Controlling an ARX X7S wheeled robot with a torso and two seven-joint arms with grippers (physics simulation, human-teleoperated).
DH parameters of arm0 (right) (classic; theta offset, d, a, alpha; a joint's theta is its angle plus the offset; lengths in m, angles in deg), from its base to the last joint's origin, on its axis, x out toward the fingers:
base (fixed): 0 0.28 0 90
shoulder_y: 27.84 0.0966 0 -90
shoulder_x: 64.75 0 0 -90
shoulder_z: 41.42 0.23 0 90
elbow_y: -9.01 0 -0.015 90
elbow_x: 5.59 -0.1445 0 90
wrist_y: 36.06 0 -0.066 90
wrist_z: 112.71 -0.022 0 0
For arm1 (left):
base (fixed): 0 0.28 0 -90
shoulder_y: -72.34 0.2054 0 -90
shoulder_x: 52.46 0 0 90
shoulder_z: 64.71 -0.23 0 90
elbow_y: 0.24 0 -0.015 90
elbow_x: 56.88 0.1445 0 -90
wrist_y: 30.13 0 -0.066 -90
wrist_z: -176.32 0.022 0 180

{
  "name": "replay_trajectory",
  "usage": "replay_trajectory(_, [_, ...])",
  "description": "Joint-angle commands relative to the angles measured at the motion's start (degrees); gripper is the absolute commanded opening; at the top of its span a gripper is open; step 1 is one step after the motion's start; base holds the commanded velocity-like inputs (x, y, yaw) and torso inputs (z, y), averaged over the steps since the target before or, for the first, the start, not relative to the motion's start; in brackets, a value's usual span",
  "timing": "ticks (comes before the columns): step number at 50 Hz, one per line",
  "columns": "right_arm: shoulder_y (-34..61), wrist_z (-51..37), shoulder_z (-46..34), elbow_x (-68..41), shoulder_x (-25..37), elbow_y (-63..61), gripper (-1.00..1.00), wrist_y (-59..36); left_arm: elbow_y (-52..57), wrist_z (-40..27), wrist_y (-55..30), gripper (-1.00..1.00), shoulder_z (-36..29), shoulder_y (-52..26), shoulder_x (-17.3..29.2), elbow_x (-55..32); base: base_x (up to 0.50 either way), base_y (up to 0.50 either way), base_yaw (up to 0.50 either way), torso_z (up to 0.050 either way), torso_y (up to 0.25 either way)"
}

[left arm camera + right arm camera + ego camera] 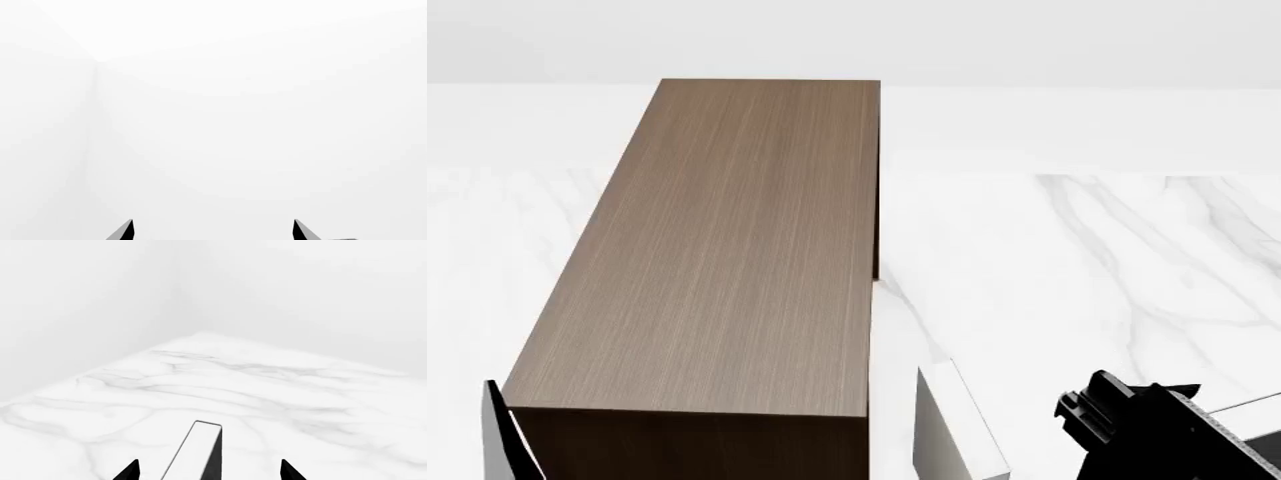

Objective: Pick up the book in the middle and place it on the cabinet shelf.

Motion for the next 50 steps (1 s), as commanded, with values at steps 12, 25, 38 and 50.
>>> replay_trajectory(12, [-0.5,0.9,-2.1,-0.5,0.4,3.6,1.00,2.1,0.1,0.6,0.3,1.00,0.8,0.0,-0.5,0.6,0.00,0.00,0.00,0.000,0.000])
replay_trajectory(25, [0.2,0.9,-2.8,-1.4,0.7,8.0,1.00,3.8,0.2,0.2,-0.1,1.00,0.7,-0.2,-0.3,0.4,0.00,0.00,0.00,0.000,0.000])
replay_trajectory(38, [0.4,0.9,-3.7,-2.0,1.2,10.1,1.00,4.8,-0.1,-0.1,-0.2,1.00,0.3,-0.3,-0.1,0.3,0.00,0.00,0.00,0.000,0.000])
replay_trajectory(50, [0.7,1.5,-5.3,-2.5,1.4,12.8,1.00,6.8,0.0,-0.3,-0.1,1.00,-0.1,-0.2,0.2,0.3,0.00,0.00,0.00,0.000,0.000])
